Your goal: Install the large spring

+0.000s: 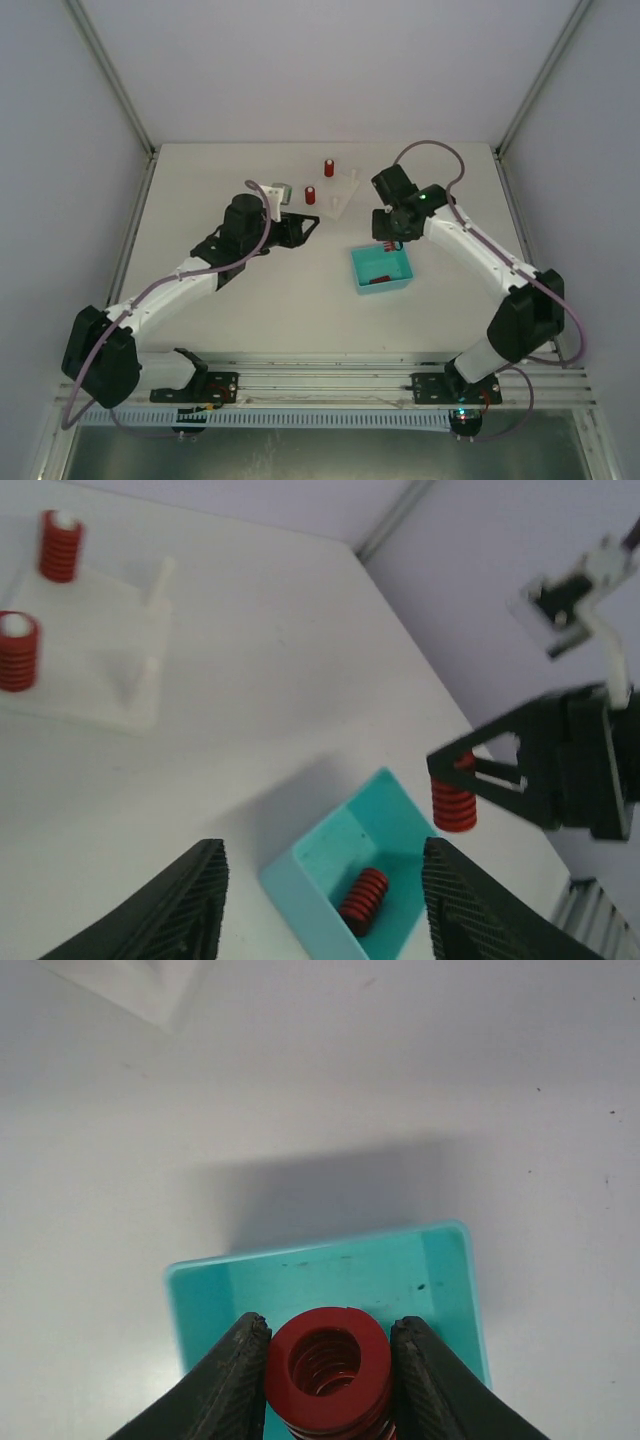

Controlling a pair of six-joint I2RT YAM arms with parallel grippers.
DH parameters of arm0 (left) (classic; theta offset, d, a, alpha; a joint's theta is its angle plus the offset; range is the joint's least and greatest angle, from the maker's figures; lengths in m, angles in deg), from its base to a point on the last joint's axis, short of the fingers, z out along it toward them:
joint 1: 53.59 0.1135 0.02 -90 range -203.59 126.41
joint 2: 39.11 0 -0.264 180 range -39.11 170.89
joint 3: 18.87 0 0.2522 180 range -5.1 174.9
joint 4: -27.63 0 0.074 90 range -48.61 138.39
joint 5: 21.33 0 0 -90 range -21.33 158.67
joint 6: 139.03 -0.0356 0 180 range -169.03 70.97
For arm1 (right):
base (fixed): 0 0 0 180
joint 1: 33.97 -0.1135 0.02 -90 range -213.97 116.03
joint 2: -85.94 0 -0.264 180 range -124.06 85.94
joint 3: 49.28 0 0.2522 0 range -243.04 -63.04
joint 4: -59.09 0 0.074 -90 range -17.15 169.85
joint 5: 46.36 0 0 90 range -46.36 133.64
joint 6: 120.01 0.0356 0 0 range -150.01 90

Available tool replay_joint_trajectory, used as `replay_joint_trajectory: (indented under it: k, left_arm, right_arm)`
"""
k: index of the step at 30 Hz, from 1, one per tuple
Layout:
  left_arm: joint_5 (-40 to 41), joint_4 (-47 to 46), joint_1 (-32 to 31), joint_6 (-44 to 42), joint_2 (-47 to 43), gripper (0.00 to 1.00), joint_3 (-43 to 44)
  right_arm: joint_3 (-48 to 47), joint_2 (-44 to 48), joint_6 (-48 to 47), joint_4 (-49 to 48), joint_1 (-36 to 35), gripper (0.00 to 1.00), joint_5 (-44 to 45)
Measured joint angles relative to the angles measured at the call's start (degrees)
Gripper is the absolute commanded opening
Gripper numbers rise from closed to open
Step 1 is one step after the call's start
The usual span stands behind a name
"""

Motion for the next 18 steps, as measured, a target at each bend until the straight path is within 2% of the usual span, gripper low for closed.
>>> replay_joint_trajectory:
  k: [2, 7, 12, 18]
  left_arm:
    - [-0.98, -3.04, -1.57, 0.28, 0.92, 0.64, -0.85]
    - [-4.09, -12.17, -5.11, 1.2, 4.13, 0.7, -3.52]
    - [-6.75, -20.33, -8.76, 1.25, 10.97, 0.71, -3.96]
    - [-10.25, -24.44, -12.33, 1.88, 18.03, 0.7, -1.6]
  right_arm:
    - [-0.13, 2.01, 2.29, -0.04, -0.07, 0.19, -1.03]
    - [-0.22, 6.6, 7.3, 0.0, -1.01, 0.19, -2.34]
    - [-1.55, 8.57, 11.02, 0.5, -2.32, 0.19, -2.91]
    - [-3.41, 9.55, 15.04, 0.46, -4.5, 0.19, -3.1]
